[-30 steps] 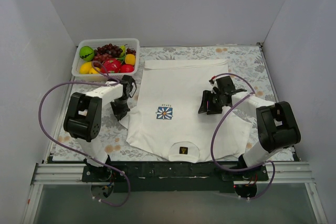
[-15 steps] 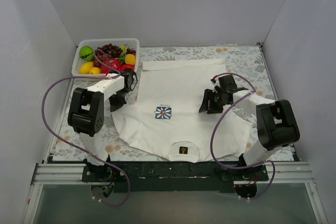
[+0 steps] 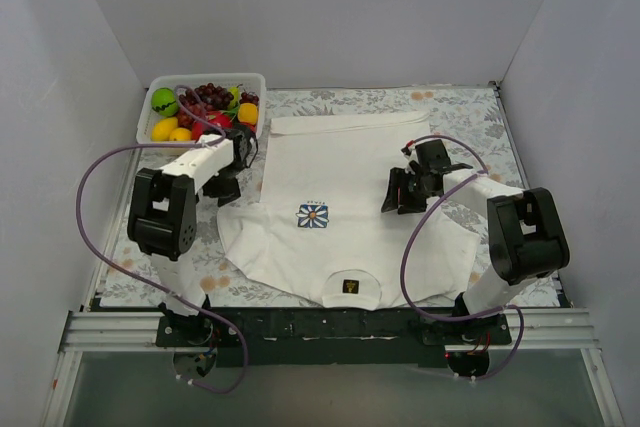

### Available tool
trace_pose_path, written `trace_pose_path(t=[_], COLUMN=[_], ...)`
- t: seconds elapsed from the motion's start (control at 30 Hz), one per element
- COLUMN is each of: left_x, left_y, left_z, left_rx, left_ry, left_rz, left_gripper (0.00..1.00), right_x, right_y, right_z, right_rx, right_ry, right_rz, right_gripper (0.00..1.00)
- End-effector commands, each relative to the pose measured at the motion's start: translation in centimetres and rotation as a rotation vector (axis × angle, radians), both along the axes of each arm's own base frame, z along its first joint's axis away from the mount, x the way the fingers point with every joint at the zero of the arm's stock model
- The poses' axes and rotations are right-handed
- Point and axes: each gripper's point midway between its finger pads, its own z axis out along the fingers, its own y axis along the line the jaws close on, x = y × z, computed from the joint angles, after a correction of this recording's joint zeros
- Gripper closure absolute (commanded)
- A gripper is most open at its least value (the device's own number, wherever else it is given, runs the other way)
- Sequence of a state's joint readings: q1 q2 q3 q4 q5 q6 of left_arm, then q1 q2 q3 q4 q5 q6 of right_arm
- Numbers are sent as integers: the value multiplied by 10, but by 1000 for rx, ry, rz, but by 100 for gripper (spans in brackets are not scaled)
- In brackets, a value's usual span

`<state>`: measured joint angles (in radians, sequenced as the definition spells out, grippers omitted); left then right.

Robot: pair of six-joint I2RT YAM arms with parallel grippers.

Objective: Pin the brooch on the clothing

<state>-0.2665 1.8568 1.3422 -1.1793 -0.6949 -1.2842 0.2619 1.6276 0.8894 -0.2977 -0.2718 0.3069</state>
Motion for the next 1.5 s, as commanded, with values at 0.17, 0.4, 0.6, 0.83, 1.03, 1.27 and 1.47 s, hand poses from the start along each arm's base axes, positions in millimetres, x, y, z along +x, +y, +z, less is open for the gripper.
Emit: trace_pose_path(t=[0.17,0.4,0.6,0.83,1.03,1.27,1.47], left_x=[-19,-51,-55,-73,-65,-41,-15], left_y=[-70,-73,-76,-44,-24,3,12], left_z=[-5,-44,-61,-73,-65,-43,-29], left_rx=[-473,-514,-525,-342,-199,19,124], left_ry=[-98,-4,32,159,163,152,117], left_rz=[-52,-23,-22,-12,28,23,22], left_gripper=[100,100,100,100,100,100,100], right_x=[-3,-9,-12,-16,-16,-13,-10], right_y=[-25,-26,-29,-38,-39,-41,-42], right_z=[-7,-22,-32,-40,-43,-41,-37], right_rx=[-157,-167,-182,-224,-236,-247,-255], right_ry=[-15,22,45,70,83,74,61], right_rz=[7,12,-4,-22,-17,-17,-7], right_gripper=[40,41,41,41,41,40,41])
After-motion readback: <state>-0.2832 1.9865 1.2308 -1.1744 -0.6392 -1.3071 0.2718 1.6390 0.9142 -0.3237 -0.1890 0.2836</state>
